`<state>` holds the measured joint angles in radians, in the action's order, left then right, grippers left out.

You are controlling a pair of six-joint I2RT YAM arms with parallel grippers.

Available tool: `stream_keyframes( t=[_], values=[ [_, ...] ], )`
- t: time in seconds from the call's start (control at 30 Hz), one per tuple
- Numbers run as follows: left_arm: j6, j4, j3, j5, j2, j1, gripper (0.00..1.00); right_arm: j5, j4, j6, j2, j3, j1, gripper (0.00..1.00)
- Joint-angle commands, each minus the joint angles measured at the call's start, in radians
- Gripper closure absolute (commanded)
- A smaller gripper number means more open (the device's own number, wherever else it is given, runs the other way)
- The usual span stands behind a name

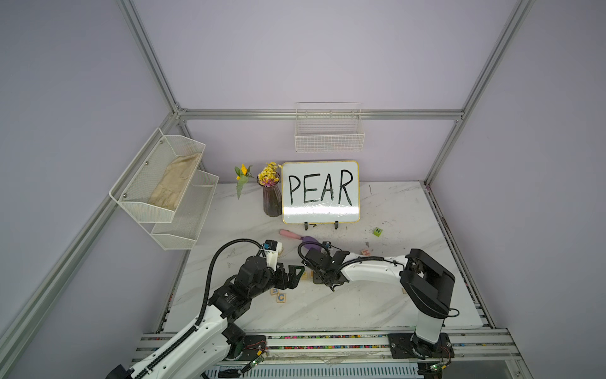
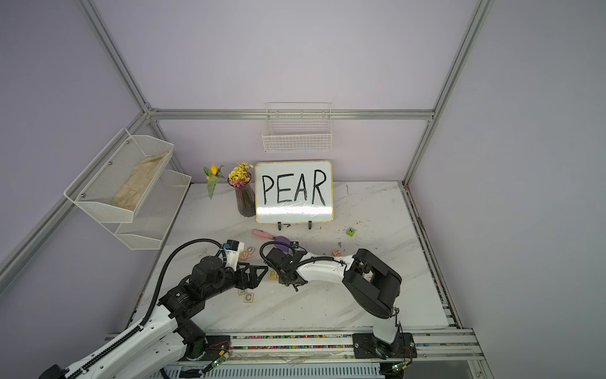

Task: Spell the uppercase word “pear” with letter blocks
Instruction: Place the letter block at the center of the board.

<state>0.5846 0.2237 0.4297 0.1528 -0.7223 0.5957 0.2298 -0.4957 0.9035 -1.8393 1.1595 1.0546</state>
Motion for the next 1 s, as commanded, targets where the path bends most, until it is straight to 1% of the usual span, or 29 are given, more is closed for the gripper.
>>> stream_keyframes(
  t=[0.0, 0.2, 0.33, 0.5, 0.63, 0.73, 0.87, 0.9, 0.97],
  values=[
    [-0.018, -0.052, -0.004, 0.013, -0.018, -0.004, 0.00, 0.041, -0.041, -0.011, 0.066, 0.033, 0.005, 0.52],
    [-0.040, -0.084, 0.024, 0.013, -0.081, -0.004, 0.00, 0.089, -0.048, -0.070, 0.131, 0.058, -0.008, 0.48],
    [-0.072, -0.131, 0.073, 0.024, -0.166, -0.004, 0.00, 0.121, -0.065, -0.098, 0.180, 0.059, -0.061, 0.46],
    [-0.104, -0.186, 0.177, 0.067, -0.343, -0.004, 0.00, 0.158, -0.098, -0.120, 0.258, 0.024, -0.162, 0.41],
    [-0.111, -0.266, 0.269, 0.143, -0.491, -0.002, 0.00, 0.198, -0.158, -0.115, 0.322, -0.007, -0.259, 0.40],
    [-0.131, -0.296, 0.353, 0.186, -0.590, 0.006, 0.00, 0.203, -0.211, -0.075, 0.361, -0.033, -0.348, 0.41],
    [-0.197, -0.297, 0.452, 0.183, -0.683, 0.037, 0.00, 0.186, -0.246, 0.001, 0.425, -0.090, -0.449, 0.41],
    [-0.209, -0.297, 0.474, 0.188, -0.730, 0.044, 0.00, 0.177, -0.246, 0.010, 0.443, -0.106, -0.470, 0.41],
    [-0.229, -0.300, 0.518, 0.200, -0.775, 0.061, 0.00, 0.155, -0.257, 0.034, 0.462, -0.138, -0.515, 0.41]
  ],
)
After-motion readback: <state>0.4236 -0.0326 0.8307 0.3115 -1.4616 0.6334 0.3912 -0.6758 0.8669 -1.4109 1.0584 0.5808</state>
